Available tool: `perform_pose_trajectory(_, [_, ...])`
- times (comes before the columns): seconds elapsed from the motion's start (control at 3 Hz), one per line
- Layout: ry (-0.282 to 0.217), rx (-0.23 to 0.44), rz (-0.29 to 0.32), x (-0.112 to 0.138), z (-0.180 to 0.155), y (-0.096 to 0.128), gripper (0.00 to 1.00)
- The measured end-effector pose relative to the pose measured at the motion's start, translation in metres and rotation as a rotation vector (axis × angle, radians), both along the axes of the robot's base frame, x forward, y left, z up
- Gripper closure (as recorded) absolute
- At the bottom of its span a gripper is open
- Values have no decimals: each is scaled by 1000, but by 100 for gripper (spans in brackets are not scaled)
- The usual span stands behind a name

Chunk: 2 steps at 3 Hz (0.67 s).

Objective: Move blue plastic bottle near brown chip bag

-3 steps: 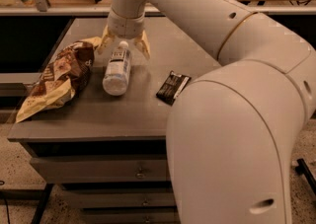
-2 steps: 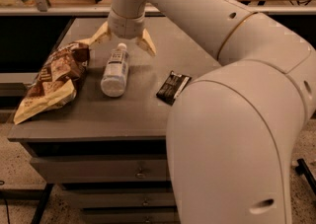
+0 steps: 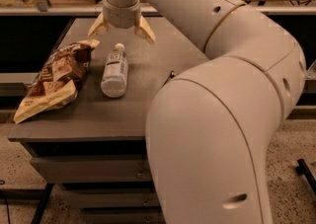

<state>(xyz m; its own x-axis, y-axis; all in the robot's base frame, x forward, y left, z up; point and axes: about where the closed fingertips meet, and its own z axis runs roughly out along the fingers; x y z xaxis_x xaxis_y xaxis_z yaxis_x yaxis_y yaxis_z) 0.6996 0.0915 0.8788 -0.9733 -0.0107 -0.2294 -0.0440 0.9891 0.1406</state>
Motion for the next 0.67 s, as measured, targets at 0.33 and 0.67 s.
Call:
perform_pose_trajectory(0.33, [-47,-55,-7,6,22,5,0])
perform_pose_trajectory(0.67, [-48,-55,-7,6,21,5,0])
